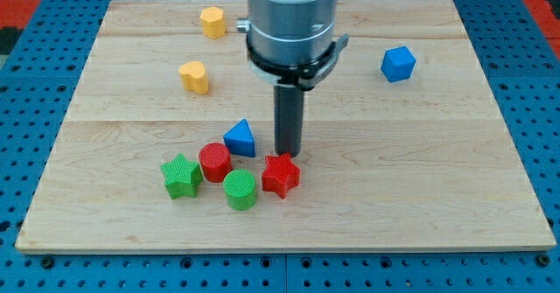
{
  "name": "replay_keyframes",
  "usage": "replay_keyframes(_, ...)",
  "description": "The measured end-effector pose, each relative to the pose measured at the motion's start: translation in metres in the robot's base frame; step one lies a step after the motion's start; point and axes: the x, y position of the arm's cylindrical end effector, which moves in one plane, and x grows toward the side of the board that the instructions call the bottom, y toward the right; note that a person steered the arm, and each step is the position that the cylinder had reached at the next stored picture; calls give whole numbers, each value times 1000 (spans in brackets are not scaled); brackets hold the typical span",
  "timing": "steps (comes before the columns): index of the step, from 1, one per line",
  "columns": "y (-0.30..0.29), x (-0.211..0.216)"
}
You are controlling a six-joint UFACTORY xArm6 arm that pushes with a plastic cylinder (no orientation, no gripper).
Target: Move the blue triangle diagonally to the bottom left of the blue cube
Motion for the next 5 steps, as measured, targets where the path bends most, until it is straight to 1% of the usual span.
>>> replay_keyframes(1,-10,-8)
replay_keyframes(2,-36,-21)
replay_keyframes(3,-75,-32)
replay_keyframes(4,-116,-52)
replay_keyframes(5,-169,-61)
